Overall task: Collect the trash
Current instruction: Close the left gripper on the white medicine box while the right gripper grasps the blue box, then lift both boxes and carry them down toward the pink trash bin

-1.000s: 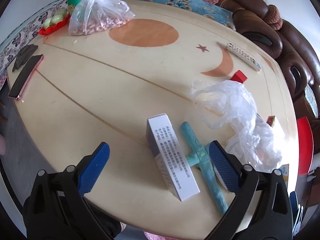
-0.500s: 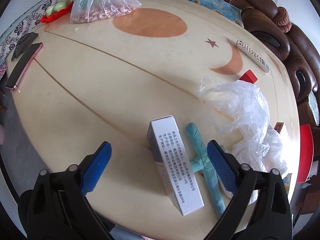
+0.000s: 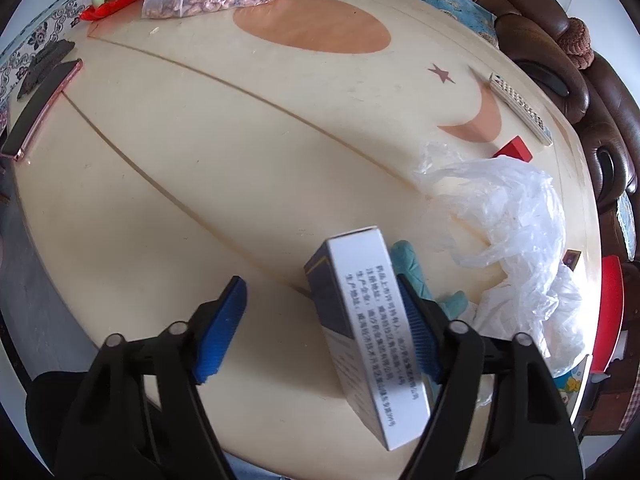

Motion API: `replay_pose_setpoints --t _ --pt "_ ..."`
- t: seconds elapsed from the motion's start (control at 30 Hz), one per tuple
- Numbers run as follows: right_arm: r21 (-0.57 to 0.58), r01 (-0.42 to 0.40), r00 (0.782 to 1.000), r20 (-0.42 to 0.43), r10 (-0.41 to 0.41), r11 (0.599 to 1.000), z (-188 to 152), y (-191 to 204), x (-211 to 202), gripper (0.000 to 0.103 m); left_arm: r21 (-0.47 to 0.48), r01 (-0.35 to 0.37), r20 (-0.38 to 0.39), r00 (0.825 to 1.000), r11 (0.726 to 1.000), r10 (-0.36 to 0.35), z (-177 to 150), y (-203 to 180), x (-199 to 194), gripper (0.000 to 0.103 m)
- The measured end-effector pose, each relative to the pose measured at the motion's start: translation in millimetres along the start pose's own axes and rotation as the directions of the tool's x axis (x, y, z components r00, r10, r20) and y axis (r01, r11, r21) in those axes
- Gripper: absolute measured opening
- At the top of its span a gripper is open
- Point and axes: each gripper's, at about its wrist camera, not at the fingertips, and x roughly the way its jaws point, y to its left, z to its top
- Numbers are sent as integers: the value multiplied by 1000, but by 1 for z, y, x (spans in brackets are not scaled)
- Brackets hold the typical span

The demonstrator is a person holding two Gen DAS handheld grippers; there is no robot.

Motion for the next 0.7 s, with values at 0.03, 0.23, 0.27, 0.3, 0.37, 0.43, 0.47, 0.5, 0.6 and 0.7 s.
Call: replay_pose_setpoints --t 0.03,0.23,0.27,0.3,0.37,0.43,0.47,0.5,0.6,0.7 --pt "-1 3 1000 -2 -3 1000 0 1 0 54 -4 -1 -4 1000 1000 1 0 1 1 65" --pt "-6 13 1000 -15 -13 1000 -1 2 4 35 2 -12 -7 1000 1000 12 3 0 1 58" --pt "-6 11 1000 -17 -11 1000 -2 1 4 31 3 -15 -8 1000 1000 15 3 0 2 56" --pt "-3 12 1000 -18 -12 1000 -2 1 4 31 4 -14 -8 1000 1000 14 3 0 2 55" --pt "0 12 1000 -20 -12 1000 -3 0 4 30 1 -13 -10 1000 1000 13 4 1 2 53" --pt "3 17 1000 -22 -17 1000 -3 -1 5 28 1 -8 -11 1000 1000 8 5 2 2 53" --pt "4 22 1000 -21 -22 1000 -3 -1 5 25 1 -7 -12 1000 1000 7 5 2 2 51" --pt "4 28 999 -20 -28 1000 -3 -1 5 24 0 -3 -10 1000 1000 3 5 3 2 44" --pt "7 30 999 -20 -30 1000 -3 -3 5 23 2 10 -14 1000 1000 -10 5 3 2 36" --pt "0 42 999 -18 -42 999 -2 -2 5 23 17 12 -11 1000 1000 -12 6 2 -1 30"
